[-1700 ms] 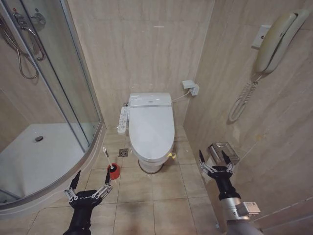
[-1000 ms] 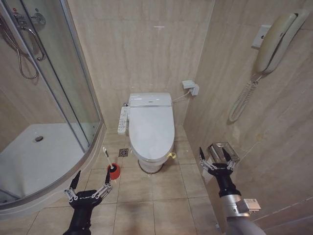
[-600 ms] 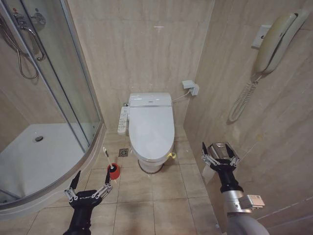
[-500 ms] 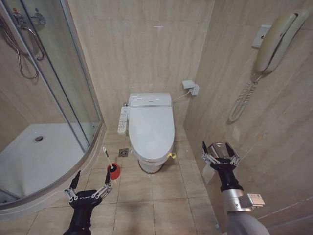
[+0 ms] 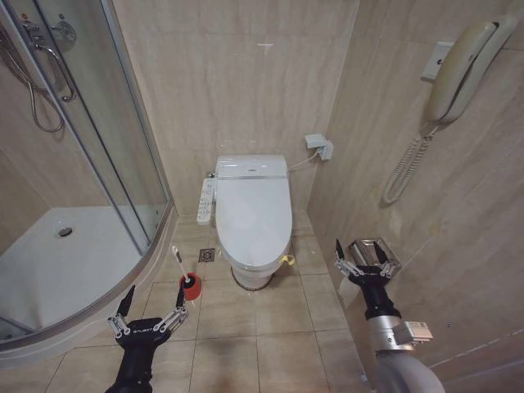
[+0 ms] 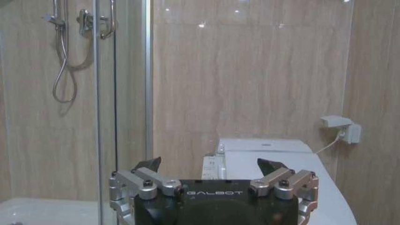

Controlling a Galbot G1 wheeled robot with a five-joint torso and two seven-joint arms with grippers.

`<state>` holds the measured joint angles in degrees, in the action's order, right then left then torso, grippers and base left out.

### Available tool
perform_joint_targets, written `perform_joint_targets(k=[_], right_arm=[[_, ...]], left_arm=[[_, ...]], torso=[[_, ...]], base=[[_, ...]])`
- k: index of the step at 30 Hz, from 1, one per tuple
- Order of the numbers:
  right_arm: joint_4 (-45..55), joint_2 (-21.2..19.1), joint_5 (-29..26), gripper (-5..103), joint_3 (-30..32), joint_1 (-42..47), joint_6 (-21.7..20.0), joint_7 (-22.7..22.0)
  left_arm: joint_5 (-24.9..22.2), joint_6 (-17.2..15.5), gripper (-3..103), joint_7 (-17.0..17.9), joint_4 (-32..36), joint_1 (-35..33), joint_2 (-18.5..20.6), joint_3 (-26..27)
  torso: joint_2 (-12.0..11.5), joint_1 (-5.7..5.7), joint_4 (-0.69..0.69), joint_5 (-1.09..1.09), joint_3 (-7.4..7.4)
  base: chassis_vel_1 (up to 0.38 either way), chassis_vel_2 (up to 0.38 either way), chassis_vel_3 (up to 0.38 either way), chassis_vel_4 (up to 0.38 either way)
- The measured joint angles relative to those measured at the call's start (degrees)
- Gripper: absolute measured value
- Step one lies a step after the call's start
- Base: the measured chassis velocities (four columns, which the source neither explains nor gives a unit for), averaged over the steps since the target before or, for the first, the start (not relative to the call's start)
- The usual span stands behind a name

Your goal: Open the toilet lid, clean the toilet bowl with a toilet brush, close the toilet lid, and flush.

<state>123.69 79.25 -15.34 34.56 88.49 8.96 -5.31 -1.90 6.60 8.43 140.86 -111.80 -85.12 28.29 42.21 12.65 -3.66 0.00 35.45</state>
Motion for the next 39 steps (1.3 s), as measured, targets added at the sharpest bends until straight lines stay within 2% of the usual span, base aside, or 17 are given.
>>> perform_joint_targets(k=[12, 39], right_arm=[[0.08, 0.04, -1.14, 100, -0.42, -1.58, -2.97, 0.74], [-0.10, 0.82, -1.29, 100, -0.56, -0.19, -1.31, 1.29]], left_arm=[[0.00, 0.00, 100, 0.00, 0.00, 0.00, 0.00, 0.00], [0.00, 0.00, 100, 0.00, 0.00, 0.00, 0.00, 0.00]], torso=[[0.00, 0.00, 0.00, 0.00, 0.00], [0.00, 0.00, 0.01, 0.00, 0.00]], base=[[0.000, 0.000, 0.000, 0.000], [-0.086, 0.082, 0.081, -0.087]])
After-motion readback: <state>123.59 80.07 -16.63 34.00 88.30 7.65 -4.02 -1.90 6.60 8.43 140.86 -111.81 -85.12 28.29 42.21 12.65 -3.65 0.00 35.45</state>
